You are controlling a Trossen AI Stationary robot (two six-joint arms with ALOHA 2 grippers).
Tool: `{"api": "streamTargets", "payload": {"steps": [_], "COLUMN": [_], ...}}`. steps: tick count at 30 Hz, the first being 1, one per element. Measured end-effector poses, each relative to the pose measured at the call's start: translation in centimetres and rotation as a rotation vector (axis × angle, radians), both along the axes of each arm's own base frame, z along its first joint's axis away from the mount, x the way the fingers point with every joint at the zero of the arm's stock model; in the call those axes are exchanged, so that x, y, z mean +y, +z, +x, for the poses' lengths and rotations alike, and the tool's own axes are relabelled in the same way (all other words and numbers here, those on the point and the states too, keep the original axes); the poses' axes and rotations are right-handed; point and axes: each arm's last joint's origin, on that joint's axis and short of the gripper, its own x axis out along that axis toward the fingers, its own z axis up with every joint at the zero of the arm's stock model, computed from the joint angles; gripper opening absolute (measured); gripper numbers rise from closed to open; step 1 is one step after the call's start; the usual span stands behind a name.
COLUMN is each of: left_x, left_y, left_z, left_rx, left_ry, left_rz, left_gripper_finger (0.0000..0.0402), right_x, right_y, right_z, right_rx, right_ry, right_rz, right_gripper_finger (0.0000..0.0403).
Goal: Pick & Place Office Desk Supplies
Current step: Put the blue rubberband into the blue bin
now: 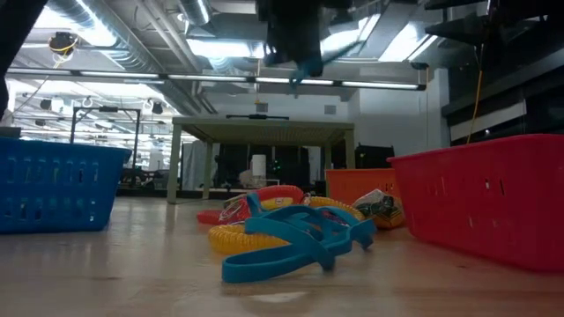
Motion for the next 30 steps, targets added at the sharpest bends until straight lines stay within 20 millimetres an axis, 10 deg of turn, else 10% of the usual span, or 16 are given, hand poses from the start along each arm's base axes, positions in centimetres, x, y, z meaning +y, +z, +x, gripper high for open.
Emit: {"api": "streamTargets", "payload": {"steps": [7,15,30], "left_x": [1.0,1.7,-1.3], "left_y": [1.7,-2.2,-5.1], "left_z": [-2.9,-11.1,-21.8], "left_rx": [-0.262,-0.383,-0.207], "left_ry": [0.193,0.414,0.374], "left_rz": [-0.074,-0.26,-0.354], "left_gripper_finger": [0.0002,0.0002,0.0003], "right_x": [0.0,0.1,-0.2], "right_y": [-0.1,-0.2,-0.2], "right_z": [0.0,0.1,-0.1], "right_rx": [0.015,0.021,0.002], "right_ry": [0.0,0.026,-0.088], "right_rz": [-0.007,-0.008,0.027], "right_gripper_finger": [0.0178,0.0178,0.0178]}}
